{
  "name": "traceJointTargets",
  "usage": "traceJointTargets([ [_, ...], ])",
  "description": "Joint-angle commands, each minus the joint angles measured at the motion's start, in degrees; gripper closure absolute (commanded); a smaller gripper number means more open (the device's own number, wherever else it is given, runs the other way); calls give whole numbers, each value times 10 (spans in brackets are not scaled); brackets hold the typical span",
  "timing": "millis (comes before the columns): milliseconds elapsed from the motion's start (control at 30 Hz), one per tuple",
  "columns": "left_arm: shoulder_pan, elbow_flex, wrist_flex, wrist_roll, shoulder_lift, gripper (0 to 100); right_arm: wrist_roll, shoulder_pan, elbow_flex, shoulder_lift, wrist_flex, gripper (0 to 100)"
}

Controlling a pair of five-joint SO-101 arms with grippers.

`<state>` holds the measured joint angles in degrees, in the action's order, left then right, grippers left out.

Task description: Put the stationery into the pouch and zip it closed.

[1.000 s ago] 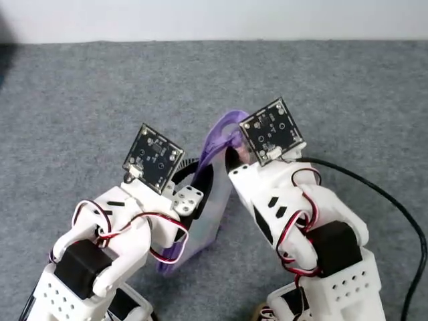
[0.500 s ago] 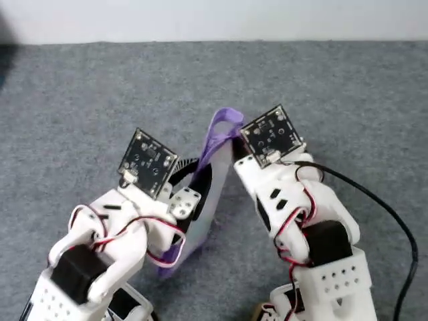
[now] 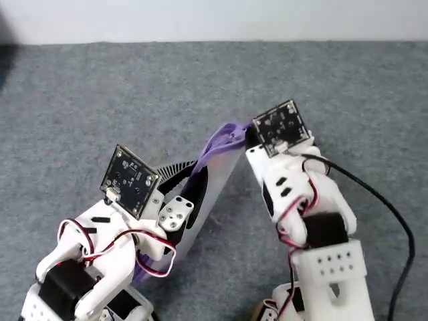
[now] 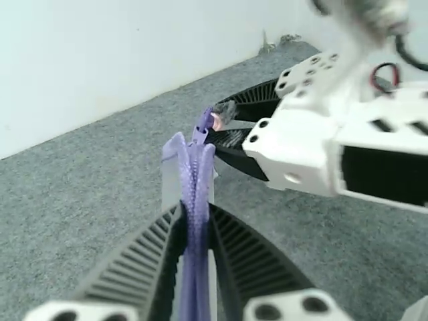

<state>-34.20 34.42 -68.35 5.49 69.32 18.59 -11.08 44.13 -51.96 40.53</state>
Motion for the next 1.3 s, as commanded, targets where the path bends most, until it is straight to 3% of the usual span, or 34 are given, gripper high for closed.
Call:
traceJointTargets([
  [0,22,-58,9,16,48,991,10,68,7,56,-43,991],
  [167,58,-82,8,17,53,991,10,102,7,104,-70,991],
  [467,61,-109,-7,19,54,991,41,124,4,125,-125,991],
  [933,61,-61,-29,17,54,985,41,118,4,60,-35,985],
  [1067,62,-31,-51,16,54,934,31,118,-10,60,58,864],
  [1167,110,-15,-47,16,54,881,-35,120,-40,59,123,745],
  [1267,171,-7,-36,16,53,849,-105,120,-88,59,185,724],
])
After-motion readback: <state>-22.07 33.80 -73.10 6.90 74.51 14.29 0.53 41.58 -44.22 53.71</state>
